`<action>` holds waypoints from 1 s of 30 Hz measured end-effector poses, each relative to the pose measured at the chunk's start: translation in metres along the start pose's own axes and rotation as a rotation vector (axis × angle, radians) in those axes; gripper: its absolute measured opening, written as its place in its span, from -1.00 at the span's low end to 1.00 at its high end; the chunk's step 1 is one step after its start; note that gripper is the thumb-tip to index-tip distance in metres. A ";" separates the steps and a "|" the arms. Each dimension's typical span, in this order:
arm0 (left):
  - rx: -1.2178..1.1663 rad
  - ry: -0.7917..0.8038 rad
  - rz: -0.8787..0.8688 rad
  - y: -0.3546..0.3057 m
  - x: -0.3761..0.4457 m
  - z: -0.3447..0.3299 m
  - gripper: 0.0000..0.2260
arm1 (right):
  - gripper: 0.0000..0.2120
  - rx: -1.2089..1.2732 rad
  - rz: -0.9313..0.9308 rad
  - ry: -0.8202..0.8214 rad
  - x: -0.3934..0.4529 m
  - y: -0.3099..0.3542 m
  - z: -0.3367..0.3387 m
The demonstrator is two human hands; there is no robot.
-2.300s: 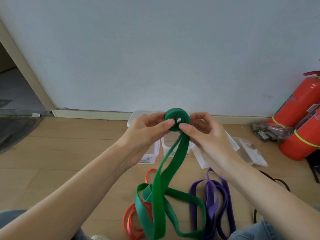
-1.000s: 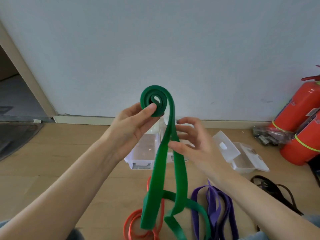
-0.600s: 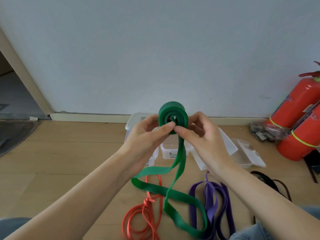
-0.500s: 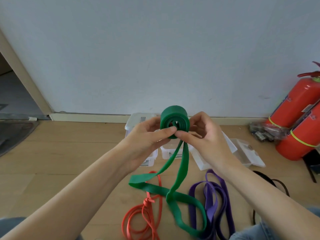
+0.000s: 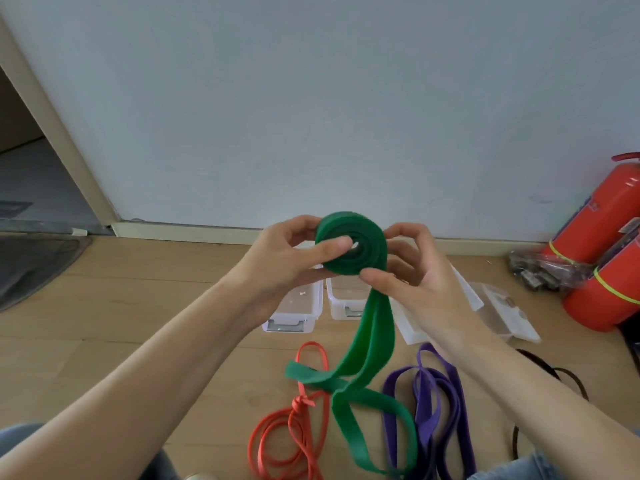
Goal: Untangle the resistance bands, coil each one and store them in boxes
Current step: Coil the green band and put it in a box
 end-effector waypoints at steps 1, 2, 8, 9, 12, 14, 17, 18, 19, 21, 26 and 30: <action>-0.073 -0.013 0.011 0.001 0.000 -0.002 -0.62 | -0.62 0.047 -0.027 -0.031 -0.001 -0.003 -0.002; -0.116 -0.024 0.015 0.003 0.000 -0.003 -0.62 | -0.65 0.075 -0.044 -0.056 -0.001 -0.004 -0.002; 0.406 0.066 -0.089 0.003 0.005 0.001 -0.66 | -0.70 -0.381 0.178 0.035 0.005 0.019 0.008; 0.463 0.109 -0.099 0.003 0.004 0.001 -0.66 | -0.69 -0.521 0.250 0.105 0.004 0.022 0.005; 0.535 0.144 -0.102 0.007 0.001 -0.003 -0.76 | -0.68 -0.647 0.270 0.212 0.001 0.019 0.003; 0.454 0.094 -0.101 0.007 0.001 -0.002 -0.79 | -0.67 -0.466 0.170 0.154 0.001 0.016 0.004; 0.201 0.012 -0.059 0.005 0.004 0.002 -0.73 | -0.52 -0.181 -0.013 -0.024 0.004 0.006 0.009; 0.126 -0.004 -0.022 0.006 0.004 0.003 -0.68 | -0.51 -0.154 -0.031 -0.064 0.005 0.003 0.009; 0.062 -0.009 0.018 0.009 0.004 0.003 -0.63 | -0.52 -0.152 -0.031 -0.097 0.005 0.001 0.009; 0.007 0.015 0.082 0.012 0.005 0.004 -0.60 | -0.59 -0.210 0.004 -0.131 0.007 0.003 0.011; 0.527 0.199 -0.040 0.014 0.002 0.001 -0.65 | -0.68 -0.659 0.164 0.150 0.004 0.011 0.009; 0.496 0.199 -0.043 0.017 -0.001 -0.004 -0.75 | -0.63 -0.522 0.076 0.125 0.002 0.004 0.009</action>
Point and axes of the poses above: each hand's wrist, its own x-axis towards the middle knuckle, its own z-axis out of the back of the hand, y = z × x, the point moved 5 cm from there along x, towards the middle knuckle, and after that the axes turned 10 degrees about -y, right-handed, at the moved point
